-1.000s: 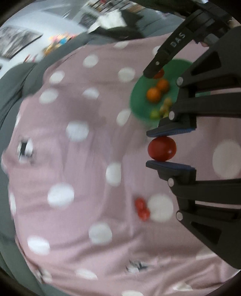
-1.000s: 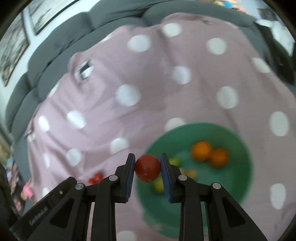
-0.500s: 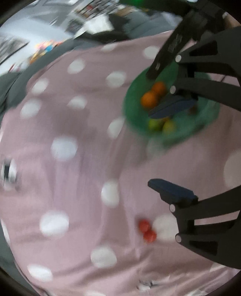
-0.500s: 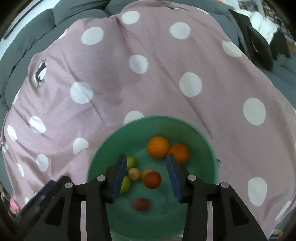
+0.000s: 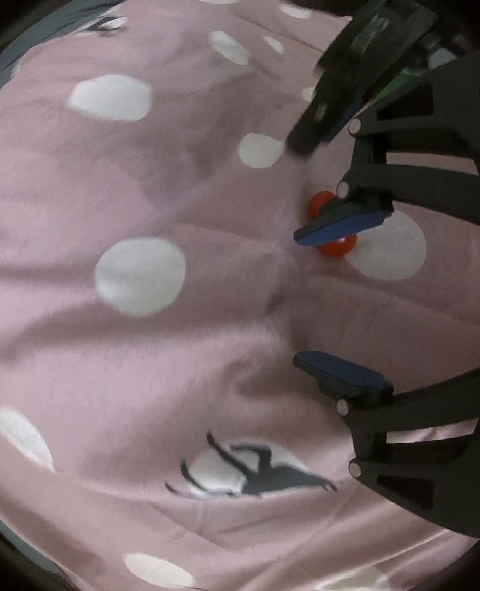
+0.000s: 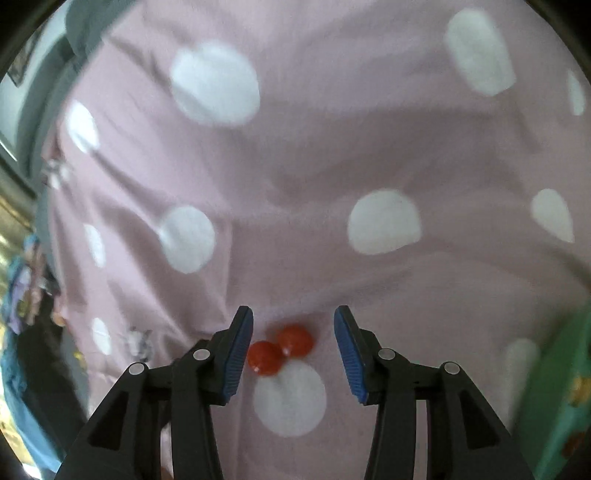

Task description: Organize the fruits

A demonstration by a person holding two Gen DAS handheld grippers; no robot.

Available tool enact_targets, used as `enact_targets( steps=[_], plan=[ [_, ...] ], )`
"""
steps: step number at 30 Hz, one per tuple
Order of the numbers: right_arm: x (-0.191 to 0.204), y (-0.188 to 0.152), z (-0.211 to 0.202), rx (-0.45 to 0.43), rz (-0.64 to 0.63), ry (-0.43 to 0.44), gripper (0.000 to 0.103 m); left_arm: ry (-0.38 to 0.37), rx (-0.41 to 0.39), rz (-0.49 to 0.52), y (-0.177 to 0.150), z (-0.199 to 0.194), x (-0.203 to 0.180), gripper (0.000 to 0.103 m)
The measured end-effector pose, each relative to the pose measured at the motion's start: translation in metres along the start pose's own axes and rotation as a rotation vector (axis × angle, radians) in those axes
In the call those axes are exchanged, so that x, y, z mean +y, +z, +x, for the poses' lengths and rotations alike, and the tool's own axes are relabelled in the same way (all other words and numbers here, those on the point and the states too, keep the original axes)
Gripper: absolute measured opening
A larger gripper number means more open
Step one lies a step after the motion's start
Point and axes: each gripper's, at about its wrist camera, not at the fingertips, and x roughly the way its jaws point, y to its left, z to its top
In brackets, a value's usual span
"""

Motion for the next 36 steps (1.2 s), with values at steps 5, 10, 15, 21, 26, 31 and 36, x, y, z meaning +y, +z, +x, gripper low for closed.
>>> enact_targets(
  steps=[5,10,15,21,26,31,36],
  plan=[
    [-0.008,-0.008,0.026,0.037,0.023,-0.039,0.048,-0.04,0.029,0.067,-0.009,0.017,-0.019,0.048],
    [-0.016,-0.011,0.03,0.054,0.056,0.012,0.047,-0.041,0.021,0.063,-0.011,0.018,-0.019,0.048],
    [-0.024,-0.014,0.042,0.087,0.111,0.048,0.04,-0.055,0.036,0.079,-0.016,0.024,-0.031,0.047],
    [-0.034,-0.016,0.046,0.086,0.152,0.074,0.03,-0.11,0.082,0.052,-0.02,0.035,-0.039,0.052],
    [-0.047,-0.012,0.006,-0.017,0.174,0.098,0.03,-0.099,0.089,0.083,-0.025,0.045,-0.054,0.053],
    [-0.055,-0.014,-0.055,-0.159,0.15,0.08,0.029,-0.016,0.018,0.193,-0.035,0.055,-0.079,0.035],
    [-0.076,-0.025,-0.108,-0.282,0.195,0.049,0.029,-0.008,0.008,0.235,-0.044,0.053,-0.104,0.028]
  ],
)
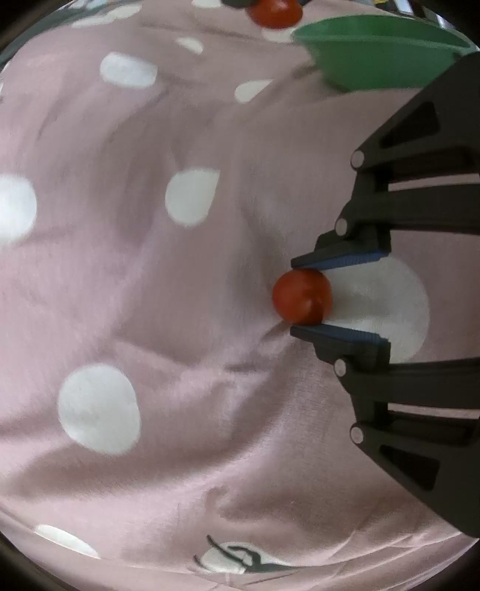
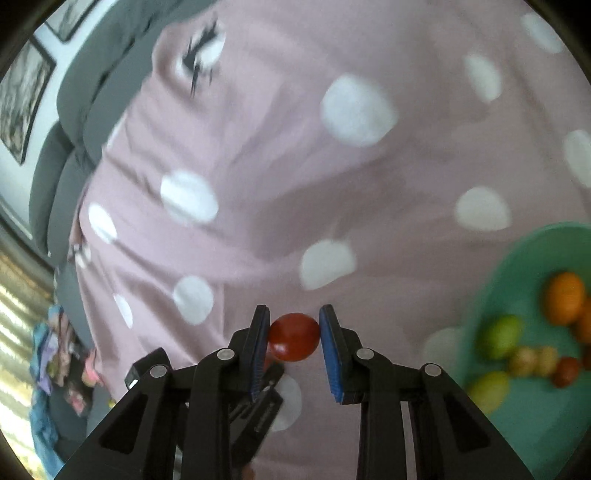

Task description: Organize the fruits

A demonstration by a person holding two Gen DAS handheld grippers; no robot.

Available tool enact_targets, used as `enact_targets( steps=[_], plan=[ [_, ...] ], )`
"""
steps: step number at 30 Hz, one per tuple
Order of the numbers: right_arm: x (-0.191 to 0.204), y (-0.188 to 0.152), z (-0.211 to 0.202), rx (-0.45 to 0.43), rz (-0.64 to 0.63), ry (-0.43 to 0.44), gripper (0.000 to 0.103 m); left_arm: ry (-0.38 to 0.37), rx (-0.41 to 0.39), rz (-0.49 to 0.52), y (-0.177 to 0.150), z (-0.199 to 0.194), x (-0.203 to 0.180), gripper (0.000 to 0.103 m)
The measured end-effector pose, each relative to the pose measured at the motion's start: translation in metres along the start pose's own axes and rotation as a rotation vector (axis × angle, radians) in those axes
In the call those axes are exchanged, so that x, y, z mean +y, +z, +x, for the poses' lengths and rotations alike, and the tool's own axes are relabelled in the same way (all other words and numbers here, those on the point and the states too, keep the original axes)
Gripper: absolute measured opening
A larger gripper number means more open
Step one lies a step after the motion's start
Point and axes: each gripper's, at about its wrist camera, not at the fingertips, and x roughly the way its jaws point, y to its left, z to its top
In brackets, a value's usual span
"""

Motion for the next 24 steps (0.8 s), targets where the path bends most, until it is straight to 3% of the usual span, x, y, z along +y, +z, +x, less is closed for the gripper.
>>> enact_targets(
  steps=[2,6,10,18,22,24],
  plan=[
    [-0.006,0.0,-0.019,-0.054,-0.006,-0.049,0.029,-0.002,-0.031,0.027,0.0,-0.013,-0.014,0.028],
    [-0.036,-0.004,-0.063,-0.148,0.014,-0.161,0.03,-0.092,-0.11,0.107,-0.007,-0.061,-0.051,0.028],
    [-0.059,-0.011,-0.087,-0.192,0.035,-0.271,0.03,-0.149,-0.175,0.219,-0.023,-0.098,-0.096,0.028],
    [-0.107,-0.015,-0.104,-0.193,0.105,-0.359,0.03,-0.305,-0.129,0.325,-0.047,-0.109,-0.144,0.031],
    [-0.125,-0.016,-0.11,-0.169,0.131,-0.387,0.03,-0.327,-0.105,0.332,-0.052,-0.104,-0.157,0.075],
    [-0.131,-0.017,-0.114,-0.172,0.142,-0.395,0.037,-0.305,-0.096,0.322,-0.051,-0.101,-0.157,0.086]
  ],
)
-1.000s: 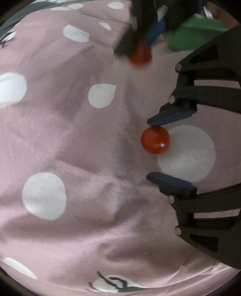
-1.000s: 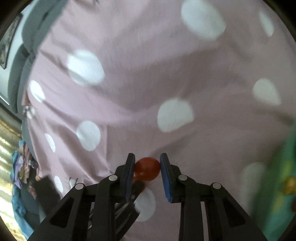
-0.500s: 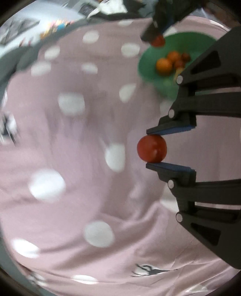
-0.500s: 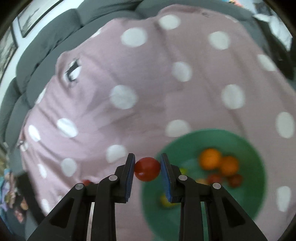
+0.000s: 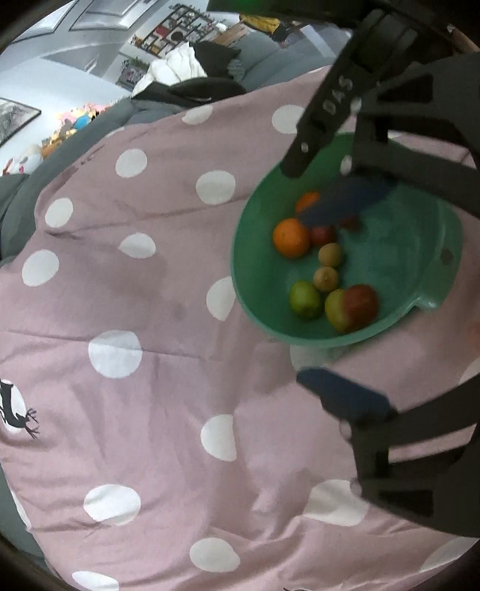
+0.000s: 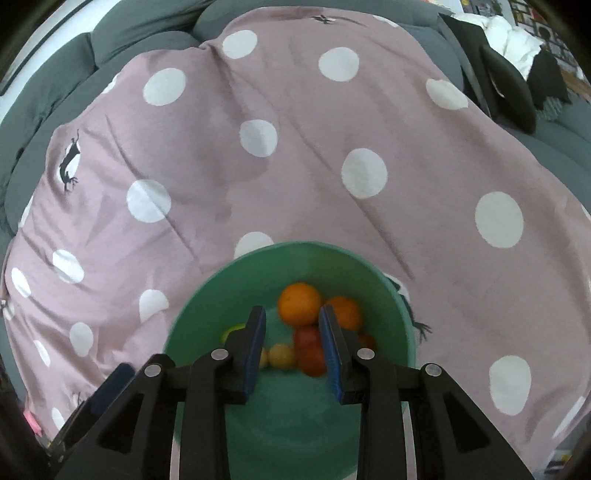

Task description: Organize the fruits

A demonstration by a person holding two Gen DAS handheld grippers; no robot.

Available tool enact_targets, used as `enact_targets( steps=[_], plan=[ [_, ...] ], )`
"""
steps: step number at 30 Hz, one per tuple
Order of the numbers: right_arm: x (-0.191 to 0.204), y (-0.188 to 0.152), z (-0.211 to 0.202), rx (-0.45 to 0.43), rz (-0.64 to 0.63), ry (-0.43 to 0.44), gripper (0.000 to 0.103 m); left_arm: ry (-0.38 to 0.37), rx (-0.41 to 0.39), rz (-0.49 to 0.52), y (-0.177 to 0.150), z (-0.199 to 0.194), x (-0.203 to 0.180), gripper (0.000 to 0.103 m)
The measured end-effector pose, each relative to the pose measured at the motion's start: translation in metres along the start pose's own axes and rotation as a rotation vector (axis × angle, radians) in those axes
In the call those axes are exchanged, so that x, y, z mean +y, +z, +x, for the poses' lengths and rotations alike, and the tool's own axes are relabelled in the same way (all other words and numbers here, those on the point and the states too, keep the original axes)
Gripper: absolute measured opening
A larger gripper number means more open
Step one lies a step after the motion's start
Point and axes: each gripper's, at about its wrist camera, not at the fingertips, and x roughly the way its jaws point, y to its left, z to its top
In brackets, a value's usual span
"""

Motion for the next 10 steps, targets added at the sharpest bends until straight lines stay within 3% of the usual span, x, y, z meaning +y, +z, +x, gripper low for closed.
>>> enact_targets(
  steps=[2,6,10],
  plan=[
    [-0.007,0.001,-0.003,-0.007,0.024,-0.01,0.042,-0.025,0.005,-0.006,0.0,-0.004,0.0,0.094],
    [-0.009,0.0,-0.004,-0.009,0.025,-0.031,0.043,-0.062,-0.017,-0.02,-0.001,-0.018,0.002,0.094],
    [-0.007,0.0,-0.005,-0.007,0.026,-0.027,0.045,-0.036,-0.045,-0.003,0.0,-0.026,0.001,0.094]
  ],
)
